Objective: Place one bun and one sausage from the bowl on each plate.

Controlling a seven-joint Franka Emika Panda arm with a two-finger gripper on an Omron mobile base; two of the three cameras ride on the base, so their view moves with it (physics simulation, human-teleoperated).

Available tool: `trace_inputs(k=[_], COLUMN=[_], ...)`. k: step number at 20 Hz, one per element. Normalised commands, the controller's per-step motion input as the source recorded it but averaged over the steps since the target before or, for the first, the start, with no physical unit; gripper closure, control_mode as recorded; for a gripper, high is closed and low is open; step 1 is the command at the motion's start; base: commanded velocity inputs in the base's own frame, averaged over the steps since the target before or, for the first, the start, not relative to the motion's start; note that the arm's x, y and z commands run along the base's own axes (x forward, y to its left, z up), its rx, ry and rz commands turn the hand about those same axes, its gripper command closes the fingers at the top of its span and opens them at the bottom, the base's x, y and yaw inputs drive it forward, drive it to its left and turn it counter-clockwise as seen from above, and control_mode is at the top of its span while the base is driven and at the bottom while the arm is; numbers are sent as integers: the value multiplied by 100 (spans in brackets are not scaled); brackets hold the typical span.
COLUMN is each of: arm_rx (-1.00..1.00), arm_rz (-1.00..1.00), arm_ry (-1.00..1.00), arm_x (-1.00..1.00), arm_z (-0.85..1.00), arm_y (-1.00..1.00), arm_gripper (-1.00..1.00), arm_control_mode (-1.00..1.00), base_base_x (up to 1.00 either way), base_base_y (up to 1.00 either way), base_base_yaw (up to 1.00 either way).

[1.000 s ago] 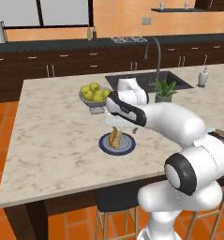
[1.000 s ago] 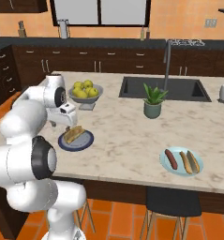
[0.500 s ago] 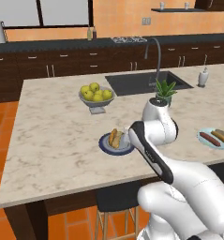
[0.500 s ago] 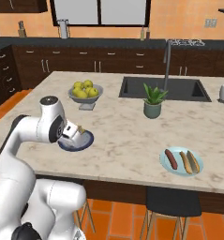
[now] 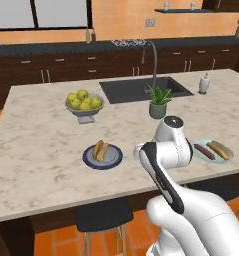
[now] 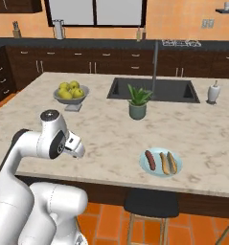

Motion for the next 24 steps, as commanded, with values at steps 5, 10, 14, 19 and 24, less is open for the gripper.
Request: trace_inputs(k=[5,10,14,19,24], arm_rx=[0,0,0,0,0], arm_rz=[0,0,0,0,0], arm_ry=[0,0,0,0,0], arm_x=[0,0,0,0,0], arm_z=[0,0,0,0,0], arm_y=[0,0,0,0,0], arm_gripper=[-100,-100,-100,-100,-100], arm_control_mode=[100,100,100,100,100], base_base_x=[-16,-26,-9,0,0], base_base_y=[-100,-100,-100,-100,-100], base_base_yaw=[0,0,0,0,0])
